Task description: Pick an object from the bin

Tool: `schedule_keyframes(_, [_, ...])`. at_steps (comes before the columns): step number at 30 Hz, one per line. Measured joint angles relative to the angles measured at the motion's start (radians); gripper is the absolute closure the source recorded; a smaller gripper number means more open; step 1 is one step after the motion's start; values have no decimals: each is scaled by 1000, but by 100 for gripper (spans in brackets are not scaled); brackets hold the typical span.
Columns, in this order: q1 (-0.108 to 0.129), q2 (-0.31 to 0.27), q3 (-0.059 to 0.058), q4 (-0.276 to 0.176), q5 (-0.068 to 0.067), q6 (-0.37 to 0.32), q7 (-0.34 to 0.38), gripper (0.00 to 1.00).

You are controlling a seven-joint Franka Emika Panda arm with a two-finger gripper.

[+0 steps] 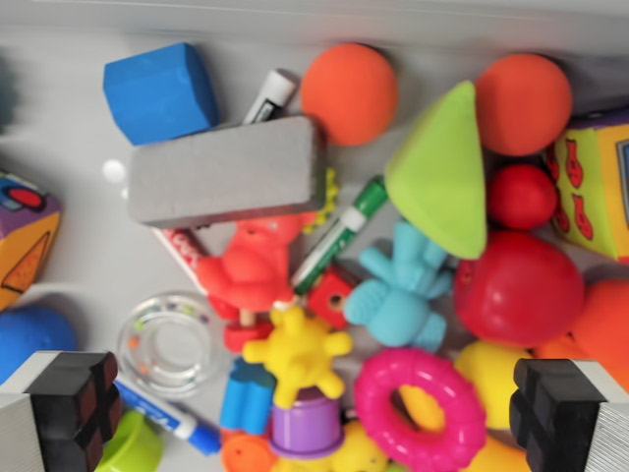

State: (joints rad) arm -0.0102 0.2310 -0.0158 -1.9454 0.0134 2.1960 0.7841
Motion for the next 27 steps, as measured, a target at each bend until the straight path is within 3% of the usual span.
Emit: schedule_keyframes(27, [50, 160, 28, 27, -11, 121, -62, 0])
